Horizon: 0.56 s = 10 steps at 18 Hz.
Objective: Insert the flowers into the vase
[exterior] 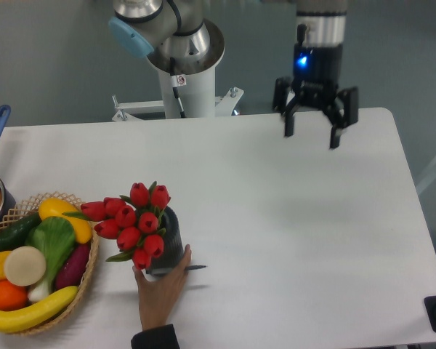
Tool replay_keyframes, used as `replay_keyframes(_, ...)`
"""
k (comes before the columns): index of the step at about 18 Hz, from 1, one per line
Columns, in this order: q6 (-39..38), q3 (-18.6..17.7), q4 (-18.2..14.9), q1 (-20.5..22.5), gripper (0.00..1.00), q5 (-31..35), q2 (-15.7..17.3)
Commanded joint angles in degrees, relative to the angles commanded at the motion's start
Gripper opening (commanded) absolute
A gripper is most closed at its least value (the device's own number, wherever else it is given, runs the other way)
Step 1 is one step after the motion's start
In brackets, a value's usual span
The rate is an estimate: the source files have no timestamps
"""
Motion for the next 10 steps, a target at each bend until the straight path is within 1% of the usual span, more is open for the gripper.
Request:
replay_keyframes(2, 7.8, 1.9, -6.0, 2.4, 1.0, 0.3, 0.3)
replay_keyframes(3, 11.5, 2.6, -8.4, 3.9, 1.0, 1.1, 0.3)
replay_keyframes(4, 14.5, 3.1, -9.9, 4.6, 1.0, 2.5, 0.3)
replay_keyframes(6, 19.4, 3.9, -12.0, 5.4, 1.0, 4.4, 0.3)
replay_keyframes(7, 21.3, 3.9, -12.3, 6.1, 1.0, 4.7, 0.4)
replay_keyframes(10, 21.8, 3.7, -12.4, 6.4, 1.0, 4.7, 0.4)
